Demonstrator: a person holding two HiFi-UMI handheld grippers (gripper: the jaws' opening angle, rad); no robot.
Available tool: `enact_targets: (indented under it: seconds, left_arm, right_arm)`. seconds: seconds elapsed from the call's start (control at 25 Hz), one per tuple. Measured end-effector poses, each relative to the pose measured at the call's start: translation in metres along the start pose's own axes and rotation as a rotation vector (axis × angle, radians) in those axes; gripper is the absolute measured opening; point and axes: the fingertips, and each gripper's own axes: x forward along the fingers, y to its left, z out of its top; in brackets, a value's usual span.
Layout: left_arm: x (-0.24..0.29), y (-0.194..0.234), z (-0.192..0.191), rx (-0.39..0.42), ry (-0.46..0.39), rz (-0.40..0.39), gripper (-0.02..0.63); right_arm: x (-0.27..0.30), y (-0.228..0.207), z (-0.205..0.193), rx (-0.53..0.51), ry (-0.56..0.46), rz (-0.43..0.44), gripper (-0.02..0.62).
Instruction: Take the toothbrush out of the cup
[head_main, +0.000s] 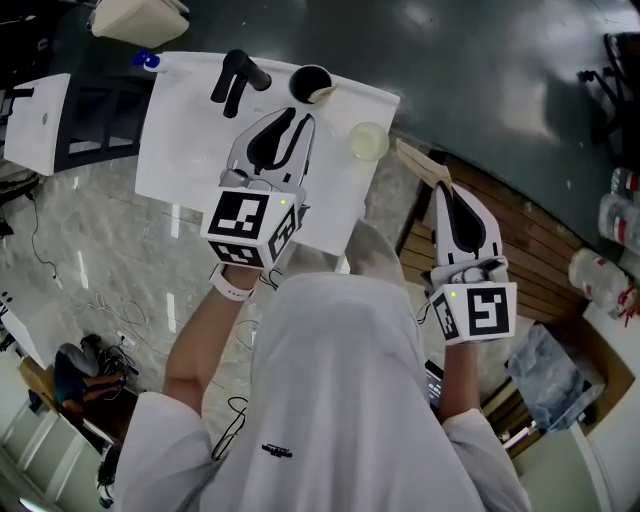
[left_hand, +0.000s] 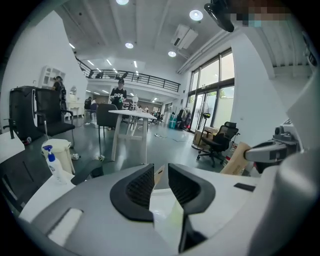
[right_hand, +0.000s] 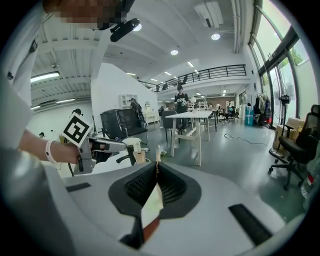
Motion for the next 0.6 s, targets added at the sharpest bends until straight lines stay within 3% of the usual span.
enact_targets:
  seconds: [0.6]
  left_arm:
    - [0.054,0.012,-0.029,0.053,0.08,-0.023,0.098]
  right_arm:
    - [0.016,-0.012,-0.02,0.029,0.057,-0.011,0.009]
